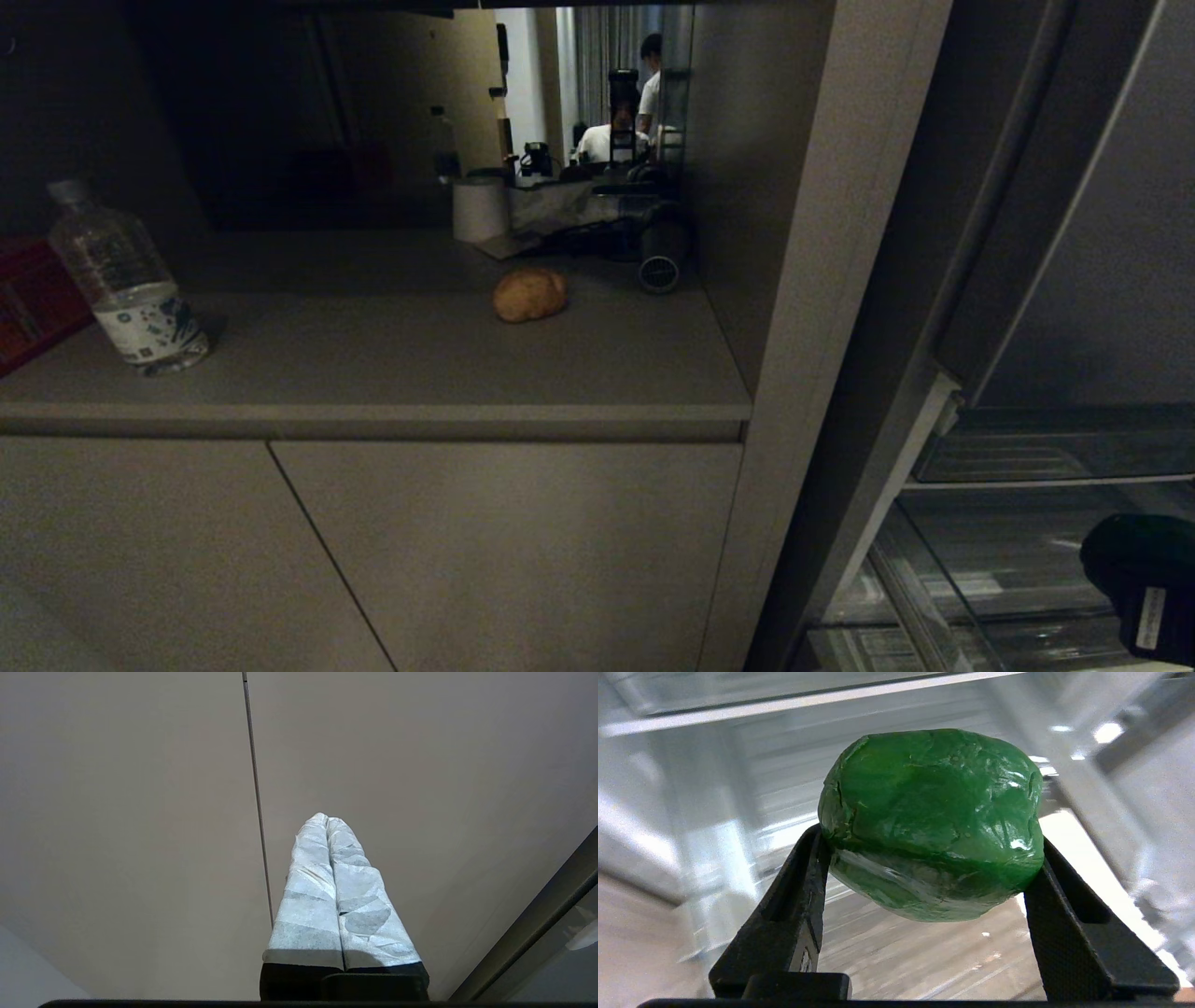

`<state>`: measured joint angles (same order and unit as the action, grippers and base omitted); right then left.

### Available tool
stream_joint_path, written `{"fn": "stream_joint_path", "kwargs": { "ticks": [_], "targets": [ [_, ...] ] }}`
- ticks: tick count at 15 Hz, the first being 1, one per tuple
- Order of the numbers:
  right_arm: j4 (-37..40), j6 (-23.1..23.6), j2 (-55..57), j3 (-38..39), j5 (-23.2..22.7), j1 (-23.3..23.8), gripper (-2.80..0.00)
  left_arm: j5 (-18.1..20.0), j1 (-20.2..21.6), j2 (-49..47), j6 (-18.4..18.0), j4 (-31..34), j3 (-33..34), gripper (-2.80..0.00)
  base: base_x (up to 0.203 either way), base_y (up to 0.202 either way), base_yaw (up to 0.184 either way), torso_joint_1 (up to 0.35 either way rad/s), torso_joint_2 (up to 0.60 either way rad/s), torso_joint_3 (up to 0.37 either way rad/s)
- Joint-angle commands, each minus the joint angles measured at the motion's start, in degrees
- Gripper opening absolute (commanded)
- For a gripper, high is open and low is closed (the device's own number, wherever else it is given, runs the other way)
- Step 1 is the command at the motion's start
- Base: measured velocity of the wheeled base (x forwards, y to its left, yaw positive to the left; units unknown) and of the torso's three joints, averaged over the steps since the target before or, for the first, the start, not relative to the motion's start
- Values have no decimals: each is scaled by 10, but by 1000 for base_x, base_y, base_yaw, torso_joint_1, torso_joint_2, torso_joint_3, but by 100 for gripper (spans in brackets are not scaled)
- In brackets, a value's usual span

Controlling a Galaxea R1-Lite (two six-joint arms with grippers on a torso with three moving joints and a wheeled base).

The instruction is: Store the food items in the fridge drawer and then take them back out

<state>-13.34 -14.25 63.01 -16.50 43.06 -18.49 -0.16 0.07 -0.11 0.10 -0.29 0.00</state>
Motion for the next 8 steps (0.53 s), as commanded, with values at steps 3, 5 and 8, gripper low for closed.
{"fn": "stream_joint_path", "kwargs": {
  "ticks": [3, 5, 8],
  "targets": [
    [2, 1, 21, -2, -15, 20, -280, 0, 0, -1, 0, 0, 0, -280, 0, 0, 0, 0, 0, 0],
    [2, -4, 35, 1, -18, 34, -280, 0, 0, -1, 1, -1, 0, -280, 0, 0, 0, 0, 0, 0],
    [2, -9, 49, 15, -33, 51, -280, 0, 0, -1, 0, -1, 0, -280, 0, 0, 0, 0, 0, 0]
  ]
}}
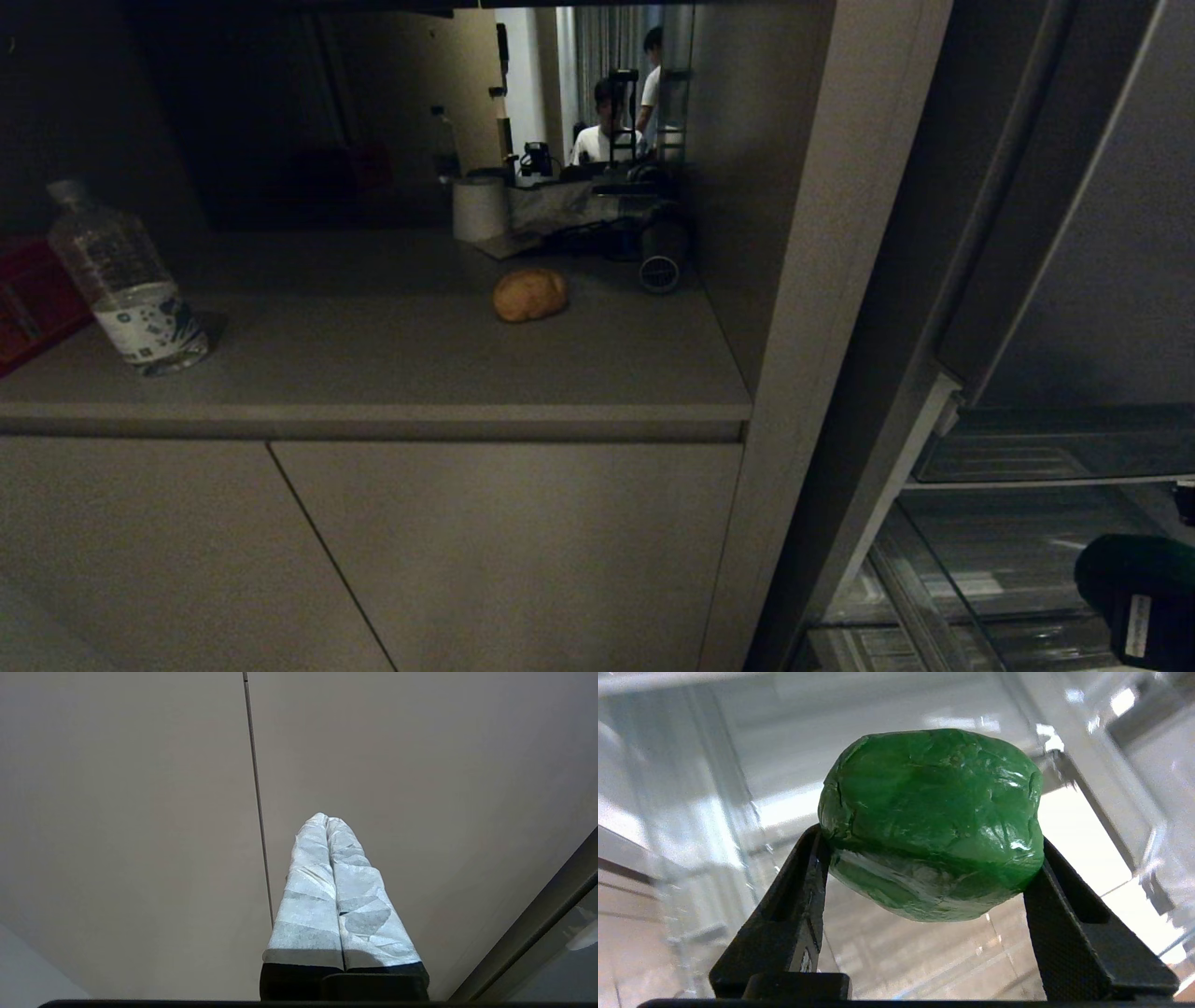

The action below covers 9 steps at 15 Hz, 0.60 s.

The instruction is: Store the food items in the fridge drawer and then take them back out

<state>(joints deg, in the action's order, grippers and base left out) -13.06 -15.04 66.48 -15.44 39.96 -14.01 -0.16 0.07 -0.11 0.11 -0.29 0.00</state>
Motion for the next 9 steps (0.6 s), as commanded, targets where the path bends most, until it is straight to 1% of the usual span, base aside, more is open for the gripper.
{"fn": "stream_joint_path", "kwargs": {
  "ticks": [1, 2, 3, 5, 9],
  "targets": [
    [-1, -1, 23, 5, -6, 9, -280, 0, 0, -1, 0, 0, 0, -280, 0, 0, 0, 0, 0, 0],
    [-2, -2, 27, 7, -7, 10, -280, 0, 0, -1, 0, 0, 0, -280, 0, 0, 0, 0, 0, 0],
    [-3, -14, 40, 8, -7, 10, 0, 0, 0, -1, 0, 0, 0, -280, 0, 0, 0, 0, 0, 0],
    [-3, -34, 54, 12, -8, 10, 0, 0, 0, -1, 0, -1, 0, -280, 0, 0, 0, 0, 0, 0],
    [-4, -35, 52, 16, -6, 10, 0, 0, 0, -1, 0, -1, 0, -280, 0, 0, 0, 0, 0, 0]
  ]
}}
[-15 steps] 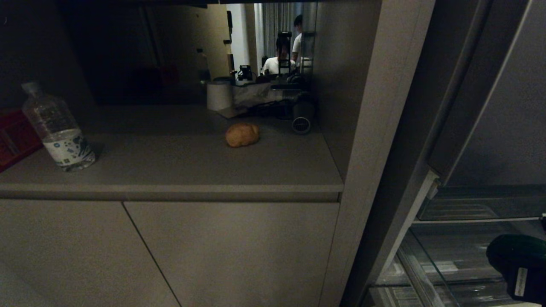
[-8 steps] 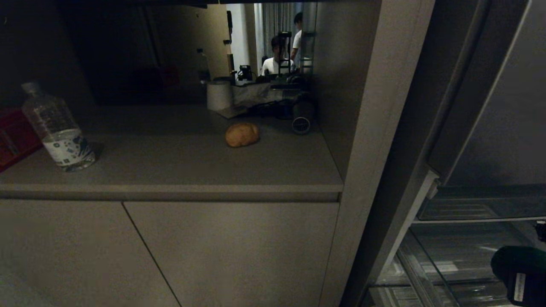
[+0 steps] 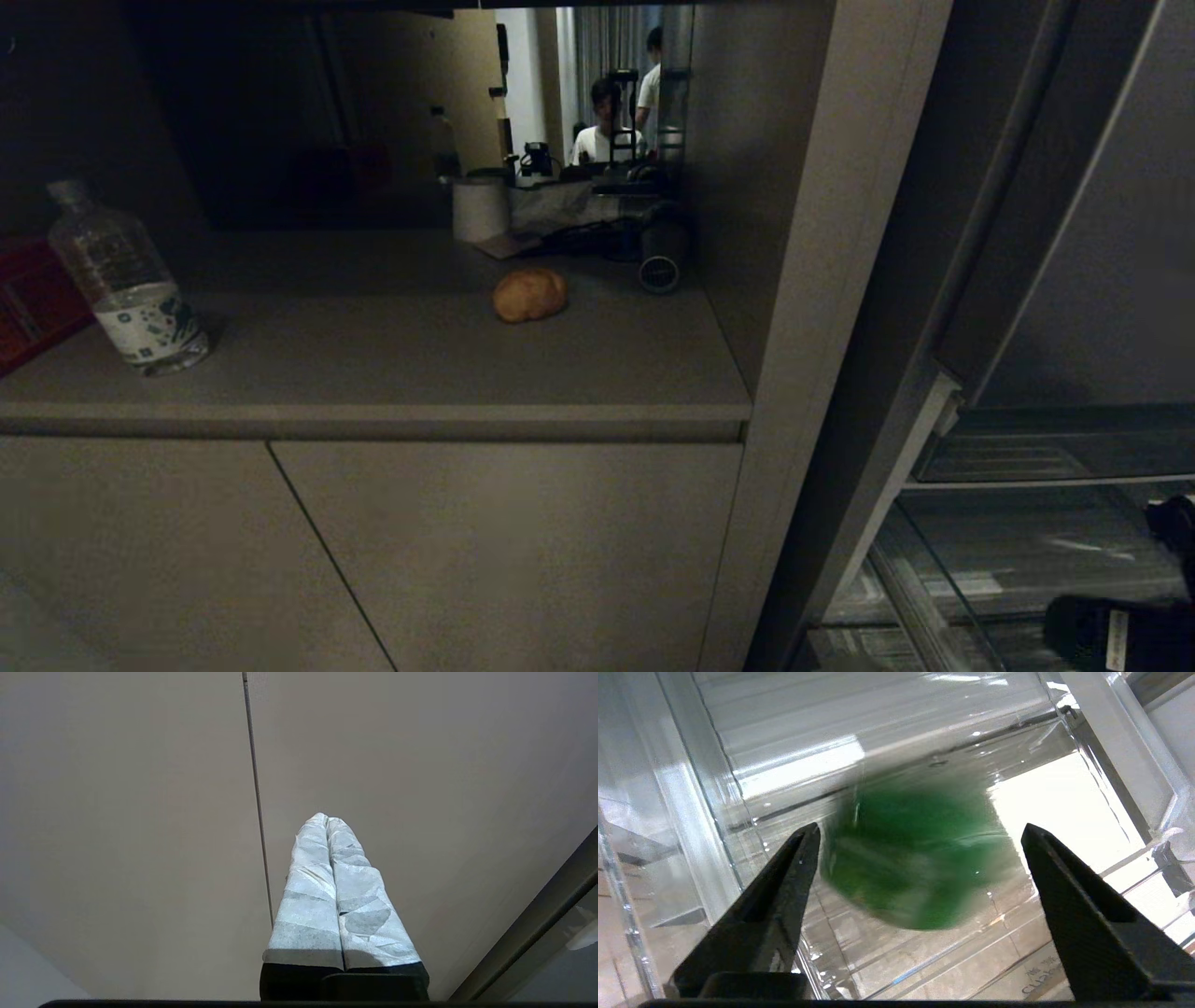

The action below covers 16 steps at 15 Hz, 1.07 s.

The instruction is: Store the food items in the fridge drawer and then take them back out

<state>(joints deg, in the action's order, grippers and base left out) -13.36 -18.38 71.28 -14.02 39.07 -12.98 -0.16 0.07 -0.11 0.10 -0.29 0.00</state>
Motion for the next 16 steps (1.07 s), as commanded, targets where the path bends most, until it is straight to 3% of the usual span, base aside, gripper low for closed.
{"fn": "stream_joint_path", "kwargs": {
  "ticks": [1, 7, 9, 12, 13, 16],
  "targets": [
    [-1, -1, 4, 3, 3, 0, 0, 0, 0, -1, 0, 0, 0, -280, 0, 0, 0, 0, 0, 0],
    [-2, 21, -43, -12, -19, -20, 0, 0, 0, 0, 0, 0, 0, -280, 0, 0, 0, 0, 0, 0],
    [0, 75, -124, -24, -85, -41, 0, 0, 0, -1, 0, 0, 0, -280, 0, 0, 0, 0, 0, 0],
    [23, 173, -213, -49, -276, -58, 0, 0, 0, -1, 0, -1, 0, -280, 0, 0, 0, 0, 0, 0],
    [51, 198, -225, -57, -303, -60, 0, 0, 0, -1, 0, 0, 0, -280, 0, 0, 0, 0, 0, 0],
    [59, 195, -243, -45, -302, -56, 0, 0, 0, -1, 0, -1, 0, -280, 0, 0, 0, 0, 0, 0]
  ]
}}
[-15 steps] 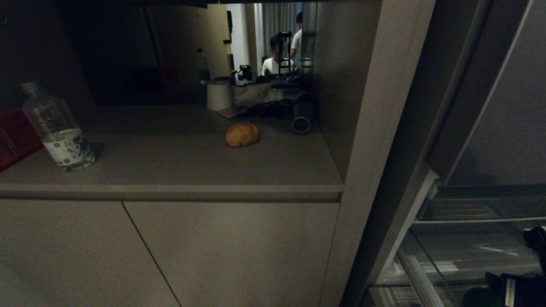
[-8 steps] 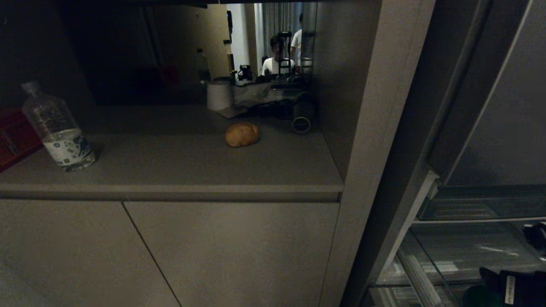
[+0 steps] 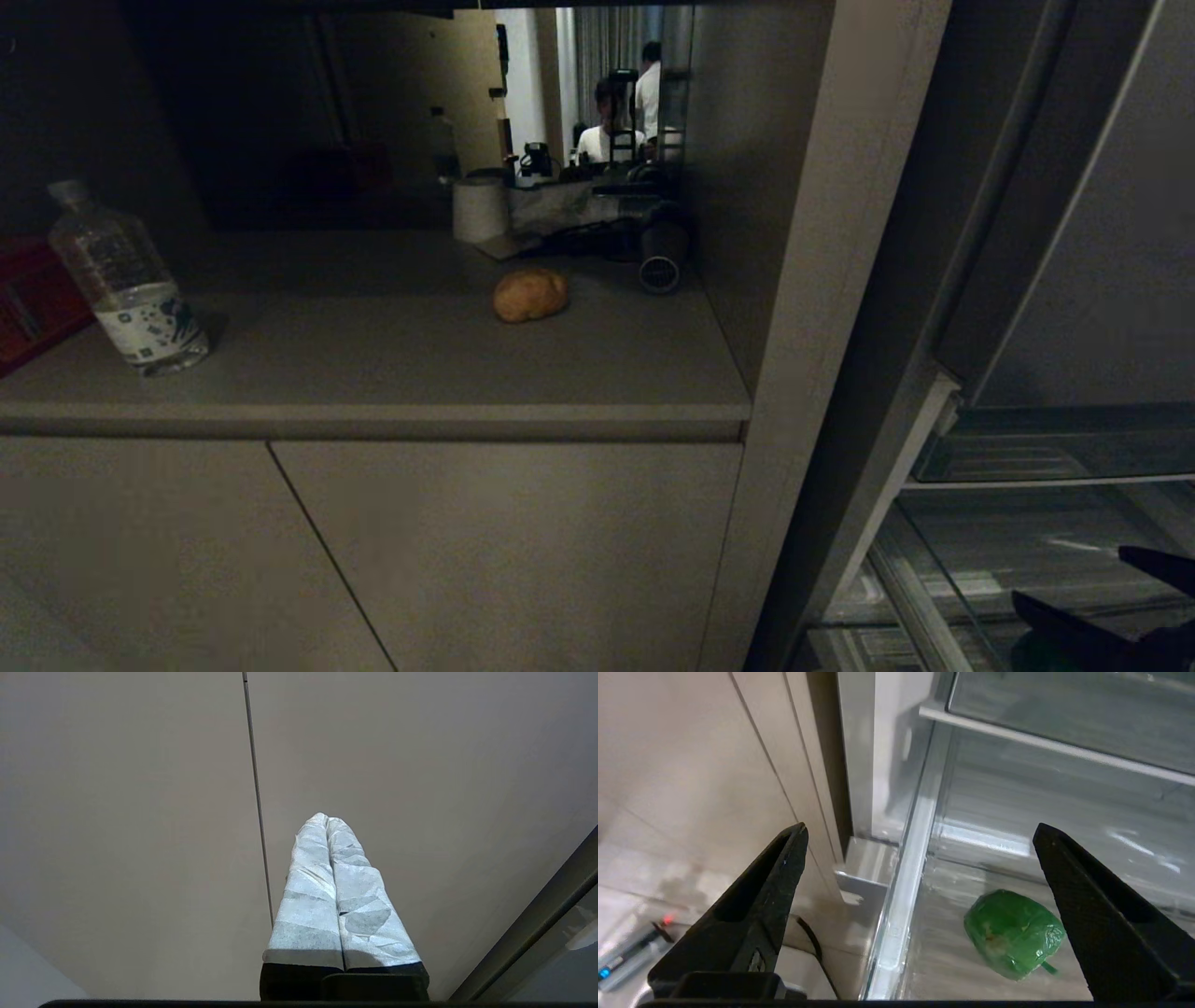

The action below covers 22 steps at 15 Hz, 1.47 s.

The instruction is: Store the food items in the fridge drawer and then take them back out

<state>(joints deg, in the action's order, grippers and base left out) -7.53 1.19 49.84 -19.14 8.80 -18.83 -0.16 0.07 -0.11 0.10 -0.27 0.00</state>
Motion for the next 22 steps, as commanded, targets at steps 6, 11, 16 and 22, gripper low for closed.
{"fn": "stream_joint_path", "kwargs": {
  "ticks": [6, 11, 16, 22],
  "targets": [
    [33, -16, -118, 22, 17, 8, 0, 0, 0, -1, 1, 0, 0, -280, 0, 0, 0, 0, 0, 0],
    [147, -21, -258, 14, 118, 10, 0, 0, 0, -1, 0, -1, 0, -280, 0, 0, 0, 0, 0, 0],
    [205, -18, -332, 11, 161, 63, 0, 0, 0, -1, 1, -1, 0, -280, 0, 0, 0, 0, 0, 0],
    [203, -32, -340, 8, 135, 107, 0, 0, 0, -1, 0, 0, 0, -280, 0, 0, 0, 0, 0, 0]
  ]
}}
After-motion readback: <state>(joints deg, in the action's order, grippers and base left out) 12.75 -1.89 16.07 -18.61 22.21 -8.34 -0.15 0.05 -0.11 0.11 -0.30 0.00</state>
